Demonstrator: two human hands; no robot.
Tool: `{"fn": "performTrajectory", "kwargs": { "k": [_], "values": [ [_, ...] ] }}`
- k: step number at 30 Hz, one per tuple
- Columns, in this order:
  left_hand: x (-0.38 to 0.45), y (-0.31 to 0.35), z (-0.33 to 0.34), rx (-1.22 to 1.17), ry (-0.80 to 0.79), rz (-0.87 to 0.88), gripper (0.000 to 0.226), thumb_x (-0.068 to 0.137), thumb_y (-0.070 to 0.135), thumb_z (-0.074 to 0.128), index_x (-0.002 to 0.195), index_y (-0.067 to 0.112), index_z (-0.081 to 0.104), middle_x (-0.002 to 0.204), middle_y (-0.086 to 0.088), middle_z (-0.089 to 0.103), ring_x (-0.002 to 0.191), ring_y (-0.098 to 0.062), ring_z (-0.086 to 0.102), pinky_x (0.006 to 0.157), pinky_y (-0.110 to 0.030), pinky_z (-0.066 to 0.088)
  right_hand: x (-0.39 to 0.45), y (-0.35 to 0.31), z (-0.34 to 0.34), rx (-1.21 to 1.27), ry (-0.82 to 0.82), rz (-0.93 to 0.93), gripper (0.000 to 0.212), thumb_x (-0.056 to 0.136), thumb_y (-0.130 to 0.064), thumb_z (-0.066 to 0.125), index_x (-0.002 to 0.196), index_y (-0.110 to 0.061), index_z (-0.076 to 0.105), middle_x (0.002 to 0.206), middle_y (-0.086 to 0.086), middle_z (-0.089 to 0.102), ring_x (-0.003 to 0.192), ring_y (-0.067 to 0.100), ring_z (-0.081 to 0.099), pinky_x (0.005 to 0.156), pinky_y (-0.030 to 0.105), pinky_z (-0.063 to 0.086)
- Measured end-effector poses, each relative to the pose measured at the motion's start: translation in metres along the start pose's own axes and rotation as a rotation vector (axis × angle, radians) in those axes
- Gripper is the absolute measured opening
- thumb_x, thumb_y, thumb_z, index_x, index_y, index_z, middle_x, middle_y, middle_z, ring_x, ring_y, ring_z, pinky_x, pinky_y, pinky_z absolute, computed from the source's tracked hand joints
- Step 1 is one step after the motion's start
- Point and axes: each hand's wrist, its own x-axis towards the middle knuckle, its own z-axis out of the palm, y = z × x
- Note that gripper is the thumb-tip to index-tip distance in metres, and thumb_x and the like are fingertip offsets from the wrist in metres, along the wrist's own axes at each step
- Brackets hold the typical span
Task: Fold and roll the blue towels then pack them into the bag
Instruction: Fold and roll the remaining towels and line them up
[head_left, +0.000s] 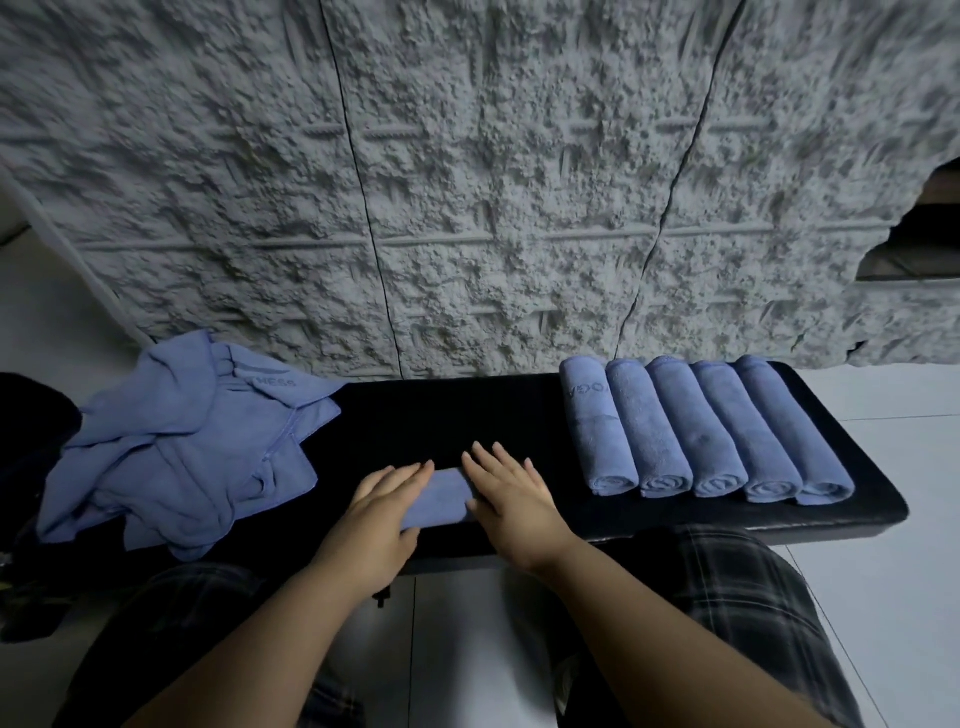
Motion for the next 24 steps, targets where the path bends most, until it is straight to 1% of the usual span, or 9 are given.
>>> {"fn": "performTrajectory", "kwargs": {
  "k": [5,8,11,14,17,18,19,21,24],
  "values": [
    [-0.009,0.0,-0.001,0.038,-0.021,-0.05,0.082,0.088,0.007,0.045,0.145,0.049,0.003,0.148,0.018,0.013,0.121,-0.013,0.027,0.102,-0.021,0.031,-0.014,0.012,0.007,0.288,0.154,0.117,0.054,0.1,-0.018,0.044,0.149,-0.022,0.025,0.159,-0.004,0.006,0.146,0.013,-0.005,0.111,0.021,-0.005],
    [-0.013,0.006,-0.001,0.067,-0.028,-0.083,0.081,0.09,0.013,0.046,0.145,0.048,-0.003,0.144,0.016,0.018,0.113,-0.013,0.031,0.097,-0.021,0.033,-0.021,0.006,0.015,0.423,0.4,0.255,0.055,0.093,-0.012,0.055,0.144,-0.01,0.035,0.151,0.006,0.027,0.141,0.02,0.024,0.108,0.016,0.016],
    [-0.018,0.016,0.002,0.16,-0.019,-0.143,0.082,0.092,0.017,0.044,0.145,0.038,-0.015,0.142,0.01,0.021,0.11,-0.016,0.033,0.094,-0.023,0.037,-0.024,-0.001,0.014,0.472,0.532,0.402,0.042,0.086,-0.013,0.063,0.124,-0.005,0.048,0.122,0.009,0.046,0.114,0.022,0.046,0.093,0.022,0.037],
    [-0.022,0.028,0.01,0.303,0.025,-0.191,0.085,0.094,0.022,0.043,0.14,0.027,-0.028,0.141,0.004,0.021,0.109,-0.019,0.036,0.088,-0.025,0.042,-0.025,0.0,0.011,0.634,0.426,0.527,0.039,0.084,-0.023,0.069,0.11,-0.004,0.047,0.111,0.006,0.05,0.091,0.018,0.054,0.072,0.022,0.045],
    [-0.023,0.041,0.015,0.313,0.025,-0.222,0.082,0.095,0.025,0.044,0.146,0.027,-0.02,0.14,0.0,0.024,0.11,-0.02,0.04,0.086,-0.025,0.042,-0.027,0.001,0.01,0.689,0.244,0.563,0.027,0.089,-0.031,0.063,0.091,-0.009,0.048,0.086,0.001,0.05,0.064,0.007,0.046,0.047,0.01,0.033],
    [-0.023,0.044,0.017,0.305,0.021,-0.222,0.081,0.095,0.027,0.044,0.147,0.026,-0.019,0.138,-0.001,0.027,0.11,-0.02,0.042,0.086,-0.025,0.042,-0.027,-0.001,0.01,0.723,0.18,0.524,0.026,0.091,-0.031,0.06,0.083,-0.008,0.051,0.078,0.001,0.052,0.058,0.006,0.046,0.046,0.011,0.033],
    [-0.022,0.048,0.019,0.29,0.013,-0.218,0.08,0.095,0.03,0.043,0.147,0.026,-0.018,0.136,-0.002,0.03,0.109,-0.02,0.045,0.085,-0.025,0.042,-0.028,-0.004,0.011,0.814,0.123,0.499,0.026,0.092,-0.03,0.058,0.083,-0.006,0.056,0.076,0.002,0.056,0.059,0.008,0.051,0.051,0.013,0.04],
    [-0.021,0.054,0.023,0.226,0.0,-0.206,0.08,0.095,0.036,0.044,0.147,0.026,-0.016,0.128,-0.003,0.036,0.104,-0.02,0.051,0.079,-0.025,0.042,-0.028,-0.01,0.012,1.094,0.033,0.475,0.027,0.091,-0.027,0.058,0.104,-0.003,0.06,0.091,0.005,0.067,0.078,0.014,0.066,0.071,0.026,0.056],
    [-0.021,0.062,0.024,0.116,0.024,-0.193,0.081,0.094,0.038,0.046,0.148,0.028,-0.013,0.121,-0.004,0.04,0.095,-0.021,0.057,0.073,-0.027,0.044,-0.027,-0.008,0.013,1.338,-0.01,0.449,0.041,0.086,-0.026,0.063,0.123,-0.011,0.052,0.11,0.008,0.068,0.096,0.023,0.069,0.085,0.041,0.056]
  ]
}}
